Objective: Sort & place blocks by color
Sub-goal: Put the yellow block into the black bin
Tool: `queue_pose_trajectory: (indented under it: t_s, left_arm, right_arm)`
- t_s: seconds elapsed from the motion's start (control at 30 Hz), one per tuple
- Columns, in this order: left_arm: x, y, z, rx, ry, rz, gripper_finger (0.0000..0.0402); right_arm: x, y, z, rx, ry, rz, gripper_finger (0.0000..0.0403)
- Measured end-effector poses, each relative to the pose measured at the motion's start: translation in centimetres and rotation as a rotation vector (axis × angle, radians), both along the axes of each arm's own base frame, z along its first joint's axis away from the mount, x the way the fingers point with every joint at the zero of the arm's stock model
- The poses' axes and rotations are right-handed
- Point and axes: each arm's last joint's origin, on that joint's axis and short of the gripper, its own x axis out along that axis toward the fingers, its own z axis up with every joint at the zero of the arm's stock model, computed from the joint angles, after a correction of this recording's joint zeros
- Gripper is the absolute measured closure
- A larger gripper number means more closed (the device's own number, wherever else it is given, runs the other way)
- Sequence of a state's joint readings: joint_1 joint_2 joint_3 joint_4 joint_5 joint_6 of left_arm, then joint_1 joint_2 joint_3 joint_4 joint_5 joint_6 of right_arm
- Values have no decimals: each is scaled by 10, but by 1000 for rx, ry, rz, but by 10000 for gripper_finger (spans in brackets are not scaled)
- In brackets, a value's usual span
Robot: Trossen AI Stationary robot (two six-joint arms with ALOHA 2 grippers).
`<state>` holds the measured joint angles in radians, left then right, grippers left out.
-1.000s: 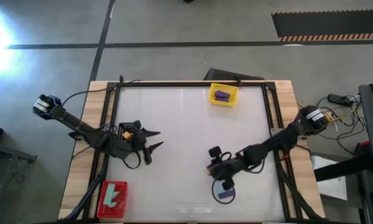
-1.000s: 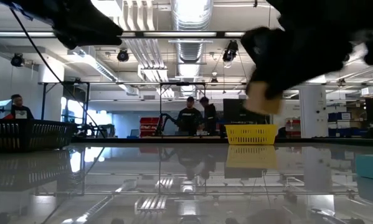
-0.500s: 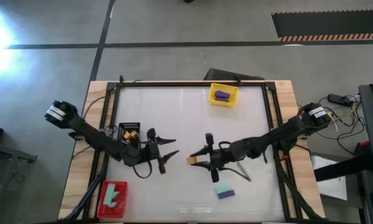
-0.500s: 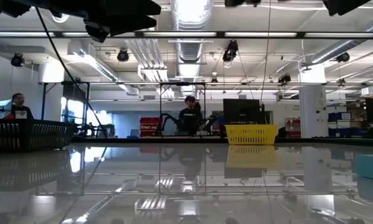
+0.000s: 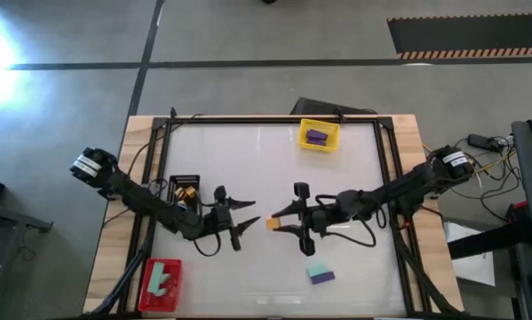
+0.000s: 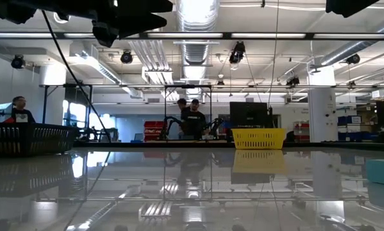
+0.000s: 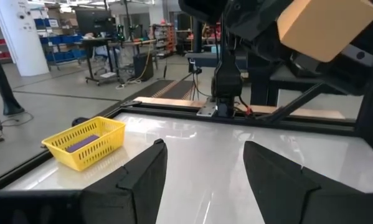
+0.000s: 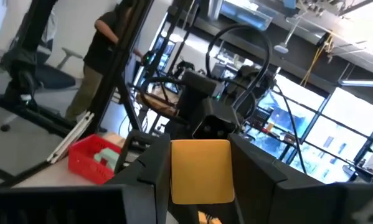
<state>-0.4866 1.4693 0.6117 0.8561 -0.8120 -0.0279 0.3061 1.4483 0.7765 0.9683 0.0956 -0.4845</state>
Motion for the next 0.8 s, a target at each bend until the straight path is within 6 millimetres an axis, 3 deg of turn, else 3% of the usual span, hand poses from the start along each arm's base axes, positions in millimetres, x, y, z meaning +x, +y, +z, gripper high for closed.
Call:
queue_pose_trajectory:
  t_s: [0.8]
  left_arm:
    - [0, 0, 0, -18, -6, 0, 205]
  right_arm:
    - [0, -1, 0, 24, 1, 25, 284]
